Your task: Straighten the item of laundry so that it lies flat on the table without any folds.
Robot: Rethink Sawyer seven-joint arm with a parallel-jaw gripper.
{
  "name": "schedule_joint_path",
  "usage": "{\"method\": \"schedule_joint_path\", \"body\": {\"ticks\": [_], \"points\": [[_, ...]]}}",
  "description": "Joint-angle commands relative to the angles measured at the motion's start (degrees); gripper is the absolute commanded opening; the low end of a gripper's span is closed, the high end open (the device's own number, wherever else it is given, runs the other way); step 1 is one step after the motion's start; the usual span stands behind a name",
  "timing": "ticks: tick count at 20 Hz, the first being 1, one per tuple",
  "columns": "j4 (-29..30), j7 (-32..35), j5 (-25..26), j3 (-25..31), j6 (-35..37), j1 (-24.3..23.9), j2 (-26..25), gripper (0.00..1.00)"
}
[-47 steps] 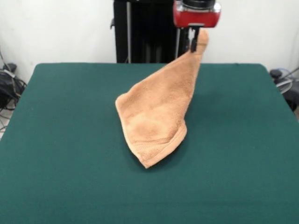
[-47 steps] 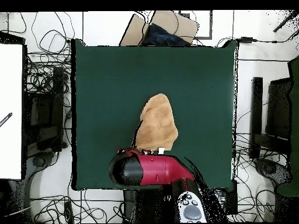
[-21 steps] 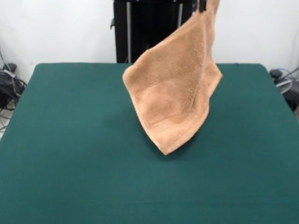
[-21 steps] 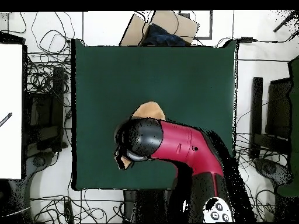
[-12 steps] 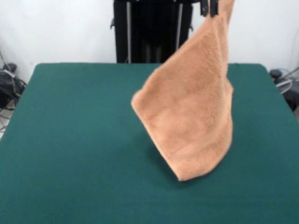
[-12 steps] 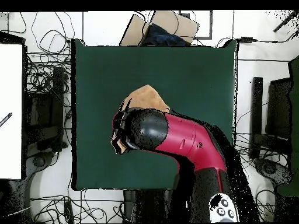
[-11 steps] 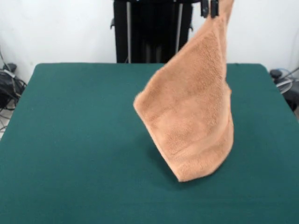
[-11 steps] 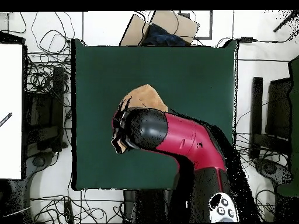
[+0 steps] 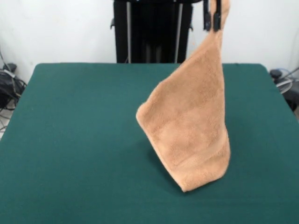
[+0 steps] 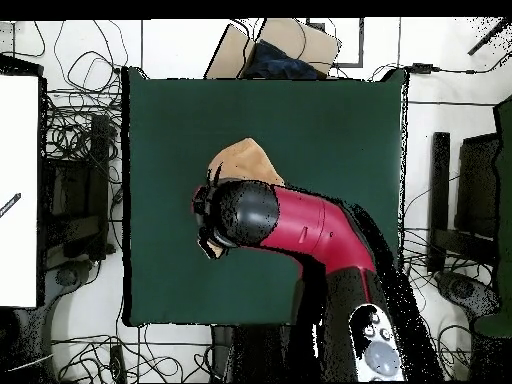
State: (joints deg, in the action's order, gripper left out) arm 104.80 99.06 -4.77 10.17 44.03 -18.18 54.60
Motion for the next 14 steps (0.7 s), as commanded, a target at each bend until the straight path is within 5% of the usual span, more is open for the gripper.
{"method": "schedule_joint_path", "body": {"ticks": [1,5,11,14], "points": [[1.68,-3.19,7.7,2.91,-11.84,-3.42,-12.04,0.0],[1.15,-3.66,9.29,4.44,-13.47,-5.87,-14.27,0.0],[5.57,-0.34,8.86,4.98,-12.07,-6.18,-8.93,0.0],[6.02,-1.55,9.79,6.02,-13.26,-8.3,-10.42,0.0]]}}
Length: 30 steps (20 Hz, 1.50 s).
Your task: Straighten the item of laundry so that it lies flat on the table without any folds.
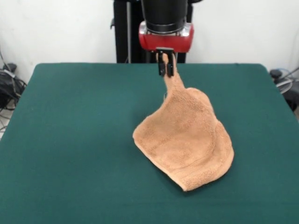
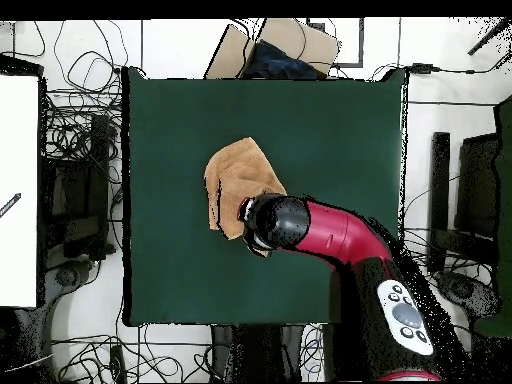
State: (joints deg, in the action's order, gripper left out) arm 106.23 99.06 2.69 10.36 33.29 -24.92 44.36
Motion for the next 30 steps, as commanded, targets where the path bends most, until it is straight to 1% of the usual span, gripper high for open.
{"method": "schedule_joint_path", "body": {"ticks": [1,3,5,7,8,9,13,15,16,17,19,21,23,24,30], "points": [[4.46,-2.15,3.03,5.7,-2.53,-2.16,-0.2,0.0],[3.39,-4.25,4.47,5.71,-1.89,-4.03,0.05,0.0],[0.71,-7.09,6.47,4.7,0.83,-5.45,1.55,0.0],[-3.09,-9.65,9.25,2.81,4.63,-5.9,3.8,0.0],[-4.08,-10.6,9.7,2.75,6.96,-6.61,4.09,0.0],[-4.68,-11.44,10.12,3.34,7.63,-7.51,4.2,0.0],[-6.05,-11.75,11.82,4.51,8.33,-9.73,4.08,0.0],[-8.26,-11.44,13.65,3.51,9.46,-9.03,5.15,0.0],[-8.9,-11.83,13.76,3.96,10.68,-9.34,5.3,0.0],[-10.46,-11.97,14.22,4.28,11.67,-9.46,4.51,0.0],[-11.36,-11.78,14.72,4.77,12.54,-9.71,4.26,0.0],[-10.89,-12.35,14.83,5.94,12.24,-10.51,4.04,0.0],[-8.96,-12.57,14.44,7.15,10.59,-11.61,4.42,0.0],[-8.49,-12.25,14.64,7.88,10.26,-12.04,4.51,1.0],[-7.03,-10.69,14.83,8.62,8.06,-12.43,4.67,1.0]]}}
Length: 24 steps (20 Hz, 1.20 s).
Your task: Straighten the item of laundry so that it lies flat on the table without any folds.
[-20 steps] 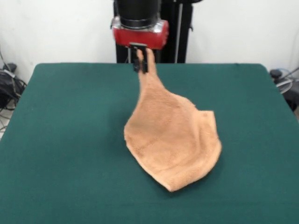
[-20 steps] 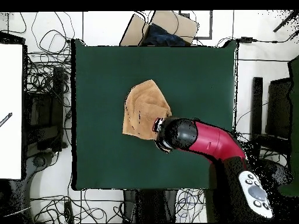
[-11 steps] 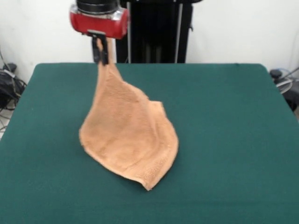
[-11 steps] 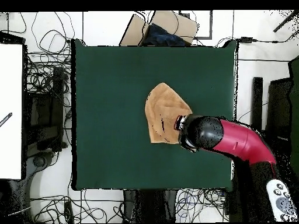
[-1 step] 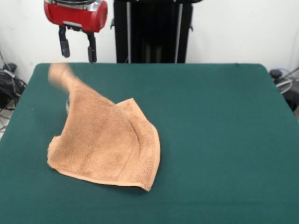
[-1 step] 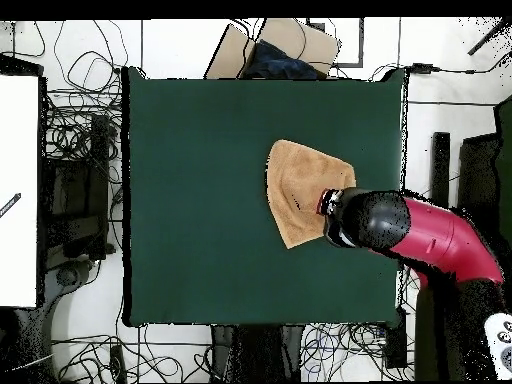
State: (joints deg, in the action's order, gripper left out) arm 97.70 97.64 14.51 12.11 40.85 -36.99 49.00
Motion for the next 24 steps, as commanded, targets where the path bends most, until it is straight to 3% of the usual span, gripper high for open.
{"method": "schedule_joint_path", "body": {"ticks": [1,11,24], "points": [[1.65,-8.87,3.02,6.96,0.12,-0.4,-0.06,1.0],[4.37,-5.61,2.54,7.38,-2.12,-0.33,-0.24,1.0],[7.81,-0.51,1.81,5.89,-1.49,3.22,0.47,1.0]]}}
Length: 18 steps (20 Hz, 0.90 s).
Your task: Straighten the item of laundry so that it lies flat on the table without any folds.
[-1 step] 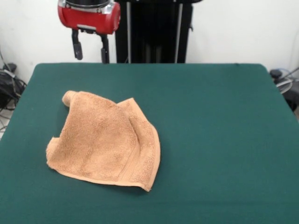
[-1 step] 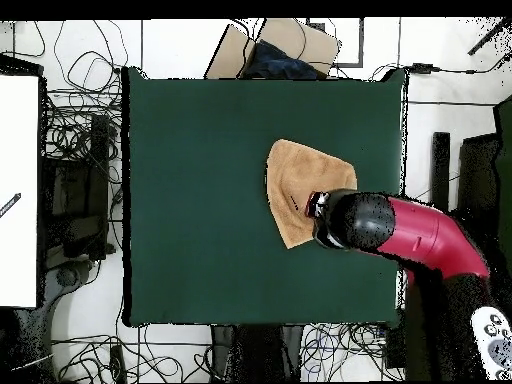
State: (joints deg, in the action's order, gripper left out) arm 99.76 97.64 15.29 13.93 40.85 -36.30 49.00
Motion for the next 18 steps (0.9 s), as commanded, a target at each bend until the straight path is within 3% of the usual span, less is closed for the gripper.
{"method": "schedule_joint_path", "body": {"ticks": [1,10,18], "points": [[5.8,-0.18,1.2,3.9,-1.73,2.9,0.32,1.0],[5.8,1.61,1.44,3.98,-5.79,4.65,-2.7,1.0],[0.85,1.21,2.27,3.27,-4.41,7.12,-7.1,1.0]]}}
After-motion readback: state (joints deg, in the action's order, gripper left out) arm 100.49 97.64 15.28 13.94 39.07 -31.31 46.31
